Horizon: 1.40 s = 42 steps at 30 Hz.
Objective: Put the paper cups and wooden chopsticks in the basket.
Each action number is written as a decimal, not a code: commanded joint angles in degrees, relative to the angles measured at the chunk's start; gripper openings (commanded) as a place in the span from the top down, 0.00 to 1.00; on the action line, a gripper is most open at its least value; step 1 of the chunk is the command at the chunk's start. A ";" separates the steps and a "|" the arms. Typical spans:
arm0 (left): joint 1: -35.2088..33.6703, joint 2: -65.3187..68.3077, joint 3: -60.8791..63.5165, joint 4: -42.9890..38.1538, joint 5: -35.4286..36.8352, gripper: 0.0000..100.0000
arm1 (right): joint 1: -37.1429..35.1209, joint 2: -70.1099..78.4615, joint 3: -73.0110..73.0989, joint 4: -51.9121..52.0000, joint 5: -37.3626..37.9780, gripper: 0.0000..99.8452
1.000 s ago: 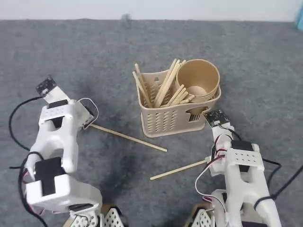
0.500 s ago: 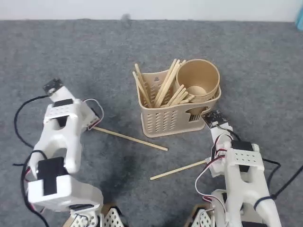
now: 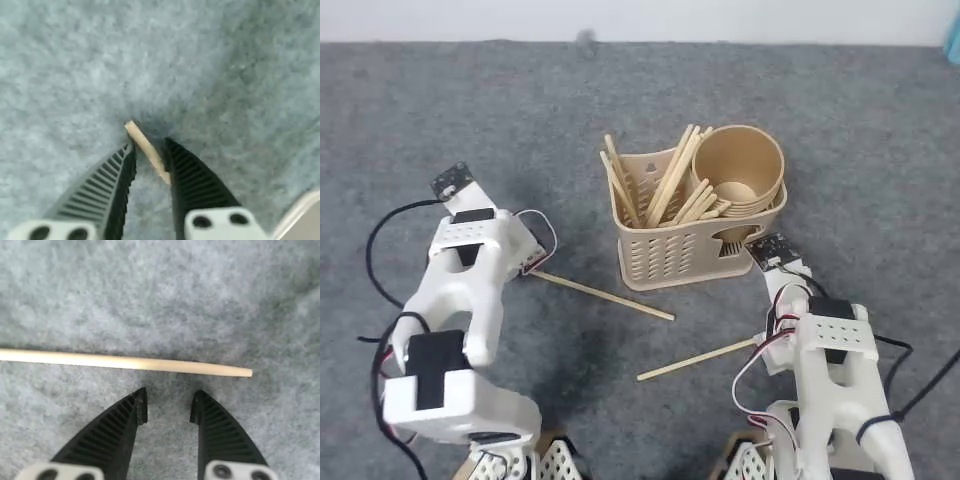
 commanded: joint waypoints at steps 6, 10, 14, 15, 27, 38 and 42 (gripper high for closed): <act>0.53 -1.14 -4.97 -0.70 0.35 0.99 | -0.13 -0.04 0.88 -0.13 0.44 0.85; 0.18 -3.69 -10.51 -0.09 0.35 0.99 | -0.13 -0.04 0.88 -0.13 0.44 0.85; 0.35 -12.13 -15.60 4.31 0.09 0.99 | -0.04 -0.04 0.88 -0.13 0.44 0.85; 0.44 -15.03 -17.01 5.45 0.00 0.99 | -0.04 -0.04 0.88 -0.13 0.44 0.85; 1.85 -55.03 -26.07 -1.23 -16.62 0.99 | -0.04 -0.04 0.88 -0.22 0.35 0.85; 30.15 -65.76 -11.03 -28.31 -27.34 0.99 | -0.04 -0.04 0.88 -0.31 0.35 0.85; 31.30 -63.91 -6.02 -35.60 -27.25 0.99 | -0.04 -0.04 0.88 -0.22 0.26 0.85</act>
